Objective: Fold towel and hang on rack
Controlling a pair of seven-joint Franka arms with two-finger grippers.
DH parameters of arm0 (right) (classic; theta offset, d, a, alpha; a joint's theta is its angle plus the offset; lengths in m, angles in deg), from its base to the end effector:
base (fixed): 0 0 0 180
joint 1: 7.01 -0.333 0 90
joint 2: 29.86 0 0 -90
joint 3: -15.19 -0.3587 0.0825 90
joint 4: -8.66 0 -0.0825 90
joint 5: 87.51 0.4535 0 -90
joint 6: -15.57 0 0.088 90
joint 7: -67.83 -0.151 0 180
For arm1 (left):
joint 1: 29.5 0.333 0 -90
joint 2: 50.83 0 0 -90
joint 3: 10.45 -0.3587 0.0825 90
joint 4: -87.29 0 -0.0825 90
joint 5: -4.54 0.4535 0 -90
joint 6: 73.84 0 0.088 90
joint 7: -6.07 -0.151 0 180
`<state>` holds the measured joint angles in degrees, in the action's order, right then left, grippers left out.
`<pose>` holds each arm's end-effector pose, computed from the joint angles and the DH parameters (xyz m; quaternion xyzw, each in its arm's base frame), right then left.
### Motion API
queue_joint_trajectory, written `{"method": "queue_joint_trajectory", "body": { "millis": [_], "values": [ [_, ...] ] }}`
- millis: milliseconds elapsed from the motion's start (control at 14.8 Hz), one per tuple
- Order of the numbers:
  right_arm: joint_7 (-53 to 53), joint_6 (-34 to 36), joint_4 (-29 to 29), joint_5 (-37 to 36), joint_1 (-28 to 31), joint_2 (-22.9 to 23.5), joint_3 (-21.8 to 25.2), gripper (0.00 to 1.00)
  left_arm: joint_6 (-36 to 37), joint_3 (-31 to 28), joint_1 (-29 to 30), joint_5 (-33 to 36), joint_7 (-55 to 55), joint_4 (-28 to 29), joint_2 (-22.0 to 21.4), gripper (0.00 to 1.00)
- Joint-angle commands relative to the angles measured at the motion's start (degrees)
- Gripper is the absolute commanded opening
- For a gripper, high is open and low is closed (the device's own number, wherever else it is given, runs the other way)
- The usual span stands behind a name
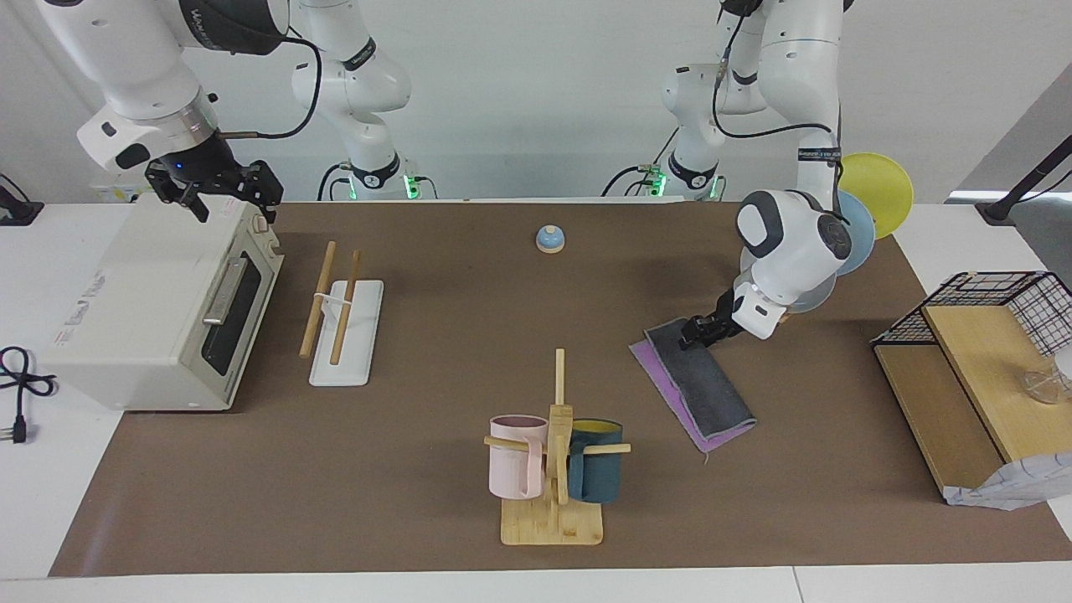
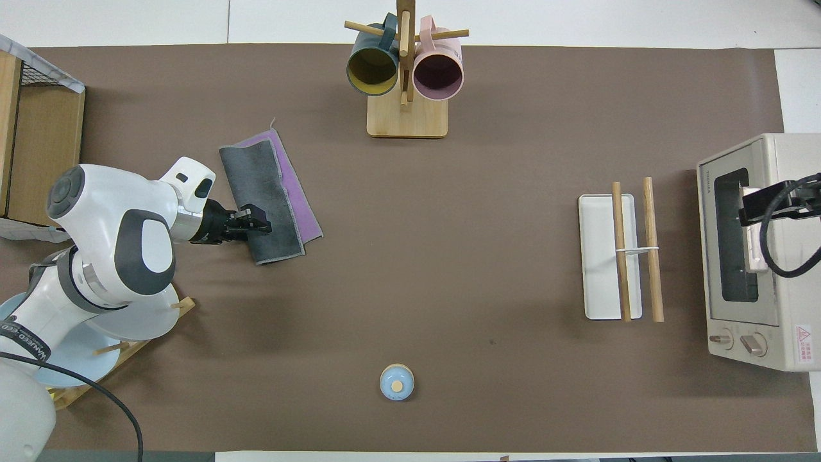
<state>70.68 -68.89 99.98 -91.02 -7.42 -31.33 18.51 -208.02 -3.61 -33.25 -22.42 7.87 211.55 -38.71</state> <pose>0.5987 -0.0406 0.6190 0.9984 -0.0020 -0.0485 0.0274 0.6001 -0.1344 0.2457 0.9798 0.0917 -0.0387 0.1731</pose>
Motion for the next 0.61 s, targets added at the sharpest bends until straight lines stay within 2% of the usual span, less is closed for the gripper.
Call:
{"method": "queue_joint_trajectory", "body": {
  "millis": [0,135,203,270,540],
  "values": [
    [1.11,-0.61,0.97,0.97,0.41,-0.9,-0.06,1.0,-1.69,0.1,-0.12,-1.51,-1.36,0.98,-0.16,0.4],
    [1.2,-0.61,0.97,1.05,0.41,-0.9,-0.06,1.0,-1.61,0.1,-0.03,-1.51,-1.36,0.98,-0.16,0.21],
    [1.11,-0.61,0.97,1.05,0.41,-0.9,-0.06,1.0,-1.52,0.1,0.23,-1.51,-1.36,1.07,-0.16,0.08],
    [1.11,-0.61,0.97,0.97,0.41,-0.9,-0.06,1.0,-1.26,0.01,0.41,-1.51,-1.36,1.07,-0.16,0.0],
    [1.11,-0.61,0.97,1.05,0.41,-0.9,-0.06,1.0,-0.55,0.01,0.76,-1.51,-1.19,0.55,-0.25,0.0]
  ]
}}
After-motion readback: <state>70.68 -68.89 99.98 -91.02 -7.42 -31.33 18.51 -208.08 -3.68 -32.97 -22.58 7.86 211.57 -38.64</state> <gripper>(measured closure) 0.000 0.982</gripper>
